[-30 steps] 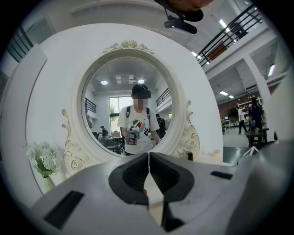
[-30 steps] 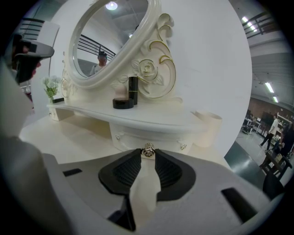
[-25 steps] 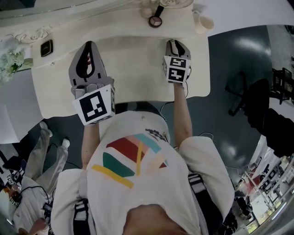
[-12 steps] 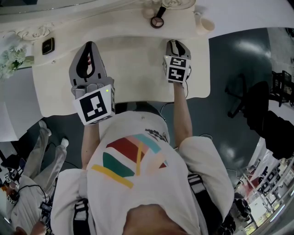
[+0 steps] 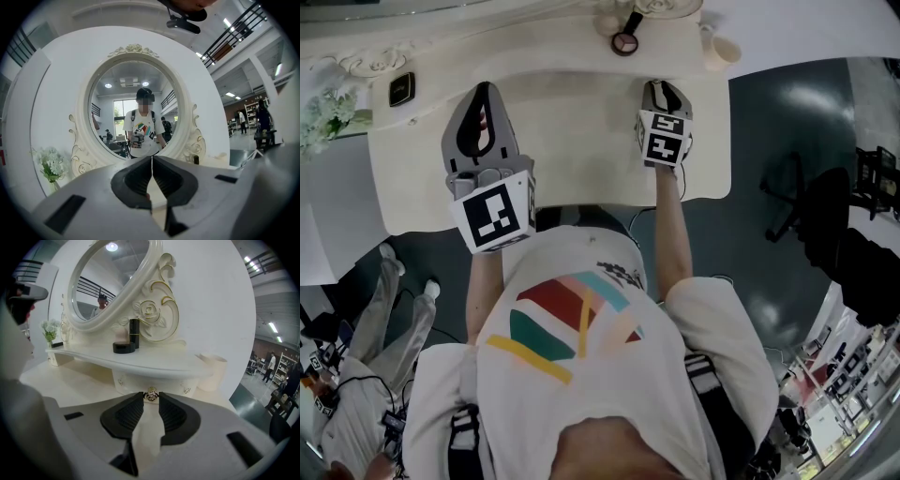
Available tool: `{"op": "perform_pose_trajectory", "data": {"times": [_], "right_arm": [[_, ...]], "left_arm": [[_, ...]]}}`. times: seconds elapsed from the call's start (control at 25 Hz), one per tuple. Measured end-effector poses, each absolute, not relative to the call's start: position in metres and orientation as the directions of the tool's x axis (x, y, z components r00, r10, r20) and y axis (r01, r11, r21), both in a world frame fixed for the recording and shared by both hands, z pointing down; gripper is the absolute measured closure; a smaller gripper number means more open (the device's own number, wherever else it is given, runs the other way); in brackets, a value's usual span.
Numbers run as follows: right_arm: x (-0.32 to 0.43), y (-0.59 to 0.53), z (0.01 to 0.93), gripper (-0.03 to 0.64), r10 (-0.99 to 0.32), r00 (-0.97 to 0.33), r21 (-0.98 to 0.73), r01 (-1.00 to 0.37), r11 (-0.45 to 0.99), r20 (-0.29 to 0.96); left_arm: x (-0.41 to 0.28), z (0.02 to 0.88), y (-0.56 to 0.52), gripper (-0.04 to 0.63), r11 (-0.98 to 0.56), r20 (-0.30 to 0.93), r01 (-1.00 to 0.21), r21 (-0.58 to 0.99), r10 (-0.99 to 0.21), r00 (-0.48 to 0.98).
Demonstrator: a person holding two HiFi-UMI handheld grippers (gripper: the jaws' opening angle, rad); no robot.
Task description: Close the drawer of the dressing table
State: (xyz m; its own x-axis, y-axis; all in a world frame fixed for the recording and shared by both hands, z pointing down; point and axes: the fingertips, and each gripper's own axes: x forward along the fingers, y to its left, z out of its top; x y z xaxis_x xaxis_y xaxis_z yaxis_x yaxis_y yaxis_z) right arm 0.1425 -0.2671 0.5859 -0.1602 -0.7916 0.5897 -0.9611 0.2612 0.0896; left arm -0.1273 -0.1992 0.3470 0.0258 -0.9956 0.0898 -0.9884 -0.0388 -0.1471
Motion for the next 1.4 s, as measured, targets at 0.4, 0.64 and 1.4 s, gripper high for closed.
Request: {"op": "perform_pose_trajectory", "data": {"times": [0.4,0.64,1.4], "right_arm": [[0.15,-0.255,0.547,0.576,-0.85,-0.125,0.064,-0.981,0.183,0.512],[0.142,-0.245,0.501,0.615,-0.893,-0.137,0.078,-0.979,0.188,0.429],[-0.008,-0.23,0.287,0.617,-0.935,-0.353,0.083,-0.933,0.351,-0.012]], "left_arm": [[-0.137,0.343,-0.191,0.588,-0.019,0.068,-0.99,-0.138,-0.998,0.01],[-0.142,0.333,-0.184,0.588,-0.009,0.036,-0.991,-0.13,-0.999,0.005],[-0.193,0.29,-0.157,0.588,0.072,-0.023,-0.997,-0.013,-0.997,-0.072]]}}
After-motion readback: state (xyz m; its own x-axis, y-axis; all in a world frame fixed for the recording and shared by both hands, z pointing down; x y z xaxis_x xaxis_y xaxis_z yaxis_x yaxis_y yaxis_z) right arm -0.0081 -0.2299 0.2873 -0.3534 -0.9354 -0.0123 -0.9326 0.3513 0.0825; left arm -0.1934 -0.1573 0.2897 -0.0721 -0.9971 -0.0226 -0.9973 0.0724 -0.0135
